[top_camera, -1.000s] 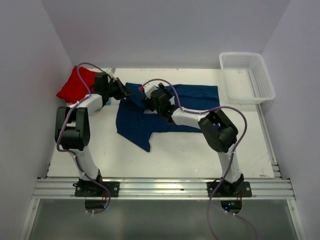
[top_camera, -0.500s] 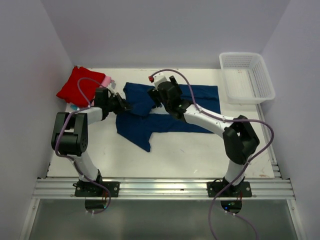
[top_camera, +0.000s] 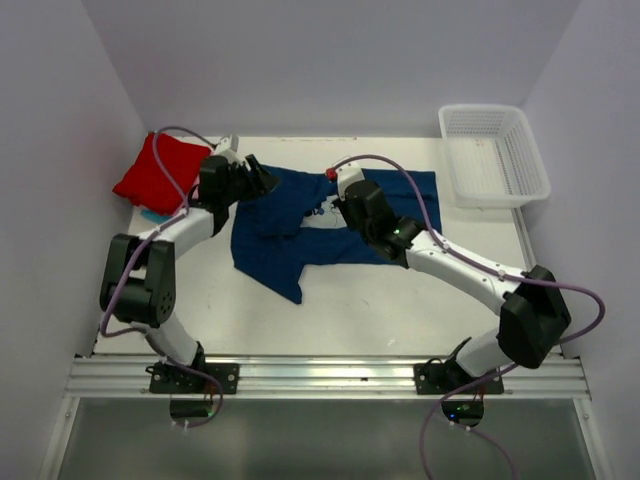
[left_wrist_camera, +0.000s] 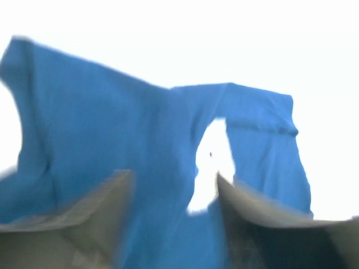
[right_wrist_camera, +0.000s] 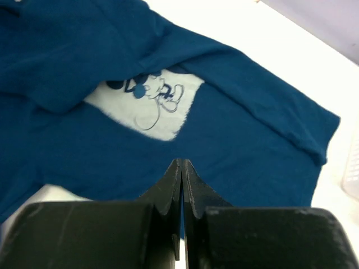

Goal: Fold and stack the t-shirts
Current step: Fold the flattened tshirt in 1/3 of the way

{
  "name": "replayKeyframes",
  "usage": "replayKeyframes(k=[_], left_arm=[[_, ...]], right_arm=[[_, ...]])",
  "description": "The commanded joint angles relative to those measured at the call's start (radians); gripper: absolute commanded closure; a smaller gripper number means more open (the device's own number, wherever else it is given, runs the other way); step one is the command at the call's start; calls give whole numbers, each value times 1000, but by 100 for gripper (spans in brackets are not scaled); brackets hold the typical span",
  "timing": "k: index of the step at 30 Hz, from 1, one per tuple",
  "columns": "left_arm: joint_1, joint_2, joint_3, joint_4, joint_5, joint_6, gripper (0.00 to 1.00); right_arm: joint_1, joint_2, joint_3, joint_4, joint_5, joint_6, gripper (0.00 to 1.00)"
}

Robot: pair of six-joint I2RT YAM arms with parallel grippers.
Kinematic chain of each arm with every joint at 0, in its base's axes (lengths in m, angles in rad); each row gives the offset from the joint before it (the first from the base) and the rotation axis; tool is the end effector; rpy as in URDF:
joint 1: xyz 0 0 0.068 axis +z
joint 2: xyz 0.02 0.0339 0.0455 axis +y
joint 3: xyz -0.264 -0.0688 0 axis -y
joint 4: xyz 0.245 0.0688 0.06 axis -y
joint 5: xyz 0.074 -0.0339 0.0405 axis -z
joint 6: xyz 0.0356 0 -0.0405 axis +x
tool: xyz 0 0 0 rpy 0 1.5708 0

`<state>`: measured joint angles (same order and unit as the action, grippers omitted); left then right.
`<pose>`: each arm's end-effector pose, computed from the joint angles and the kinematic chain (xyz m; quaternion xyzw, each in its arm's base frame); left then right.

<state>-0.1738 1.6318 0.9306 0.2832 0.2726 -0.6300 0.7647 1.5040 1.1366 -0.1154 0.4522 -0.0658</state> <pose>0.3539 -0.0719 0.2208 -0.1157 0.8259 -0.3161 0.4524 0.2608 0.2287 0.2957 -0.2302 0.8098 -0.0075 0.5396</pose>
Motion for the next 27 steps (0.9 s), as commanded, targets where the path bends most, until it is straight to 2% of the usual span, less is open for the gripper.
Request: replayKeyframes(k=[1,2,3,4,9,13,20,27], left_arm=[[5,217,250,21,71,59,50],[5,259,292,17,92,55,66],[5,301,333,5,97,46,92],[5,374,408,1,106,43,100],[10,571,635,-85,134,33,100],[10,649,694,-165,81,35,100],[28,646,703,-346,-87,44,100],[79,605,668,-380,-234,15,100]], right_arm=[[1,-109,-27,-49,-84,49,100],[2,-126,-47,-53,-90,58,100],[-1,-143,-57,-70,-83,60,100],[1,-177,-66,-75,-70,60,100],[-1,-280,-142,-128,-43,107,100],[1,-352,-198,-132,5,119,100],[1,-369,-218,-130,69,161,100],[-1,-343,-213,-130,129,211,100]])
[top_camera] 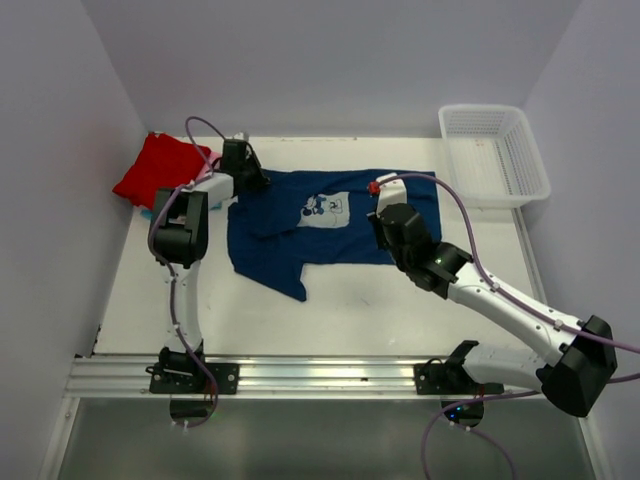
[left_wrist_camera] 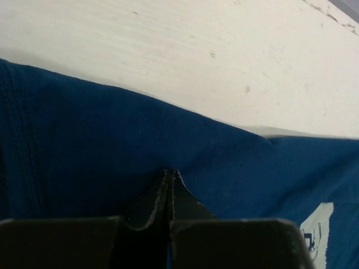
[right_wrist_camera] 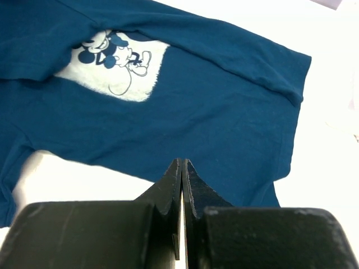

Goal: Fold and stack the t-shirts
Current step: Fold the flattened tshirt in 1/3 of the way

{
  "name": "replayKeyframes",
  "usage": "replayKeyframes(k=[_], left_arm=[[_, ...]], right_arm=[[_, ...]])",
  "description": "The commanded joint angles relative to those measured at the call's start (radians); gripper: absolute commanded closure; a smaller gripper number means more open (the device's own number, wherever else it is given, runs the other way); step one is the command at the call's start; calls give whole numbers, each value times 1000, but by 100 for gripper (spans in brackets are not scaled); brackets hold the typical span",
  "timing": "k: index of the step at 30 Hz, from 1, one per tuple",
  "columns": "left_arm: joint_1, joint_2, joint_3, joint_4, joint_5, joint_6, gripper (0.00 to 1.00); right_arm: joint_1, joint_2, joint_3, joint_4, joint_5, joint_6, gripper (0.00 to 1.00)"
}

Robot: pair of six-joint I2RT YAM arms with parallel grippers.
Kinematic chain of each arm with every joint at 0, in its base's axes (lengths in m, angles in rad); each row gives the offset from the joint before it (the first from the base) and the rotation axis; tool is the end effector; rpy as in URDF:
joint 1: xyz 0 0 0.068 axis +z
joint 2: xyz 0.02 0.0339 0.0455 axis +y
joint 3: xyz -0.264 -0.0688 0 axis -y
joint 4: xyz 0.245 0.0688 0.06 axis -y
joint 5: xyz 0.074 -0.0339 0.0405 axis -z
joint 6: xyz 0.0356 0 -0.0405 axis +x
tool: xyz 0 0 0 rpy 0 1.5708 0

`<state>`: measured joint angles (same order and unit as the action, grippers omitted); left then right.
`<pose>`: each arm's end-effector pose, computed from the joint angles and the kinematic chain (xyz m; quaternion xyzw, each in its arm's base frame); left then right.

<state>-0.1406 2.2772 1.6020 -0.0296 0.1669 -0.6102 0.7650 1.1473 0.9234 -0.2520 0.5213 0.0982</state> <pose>0.4974 -0.0764 0.1373 -0.1764 0.8879 -0.2237 0.3613 0.1976 0.1651 0.3102 -0.1432 0.8235 0.0105 0.5489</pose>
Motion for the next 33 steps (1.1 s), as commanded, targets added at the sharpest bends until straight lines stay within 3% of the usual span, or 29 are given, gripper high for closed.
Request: replayKeyframes(k=[1,8,11,14,16,20,23,26,28,33], left_arm=[[49,-41,-1,-70,-141,-8,100],[64,-21,33,11,-115,-19,100],[68,-41,26,152,-44,-5,100],[65,-137,-66,293,40,0,100],[58,-246,-151,316,54,13,94],[-12,-444,-299,121,-15,97,77],[-91,-588,-417,-10,-78,122,72],[-164,-750,-703,-3,-84,92,74],[-210,-856,-795,-21,-73,79,79],[-270,-1042,-971,-151,-124,66,80]], right_arm=[[0,26,5,3,60,55,100],[0,78,23,-33,80,80,100],[-3,74,2,-13,89,83,100],[-3,77,-15,8,92,84,100],[-1,83,-23,13,100,92,100],[-13,115,-29,4,92,133,100],[-30,141,-37,-16,34,181,94],[-35,140,-61,-23,-24,216,88],[-36,134,-80,-9,-73,230,85],[-38,127,-121,11,-142,245,78]])
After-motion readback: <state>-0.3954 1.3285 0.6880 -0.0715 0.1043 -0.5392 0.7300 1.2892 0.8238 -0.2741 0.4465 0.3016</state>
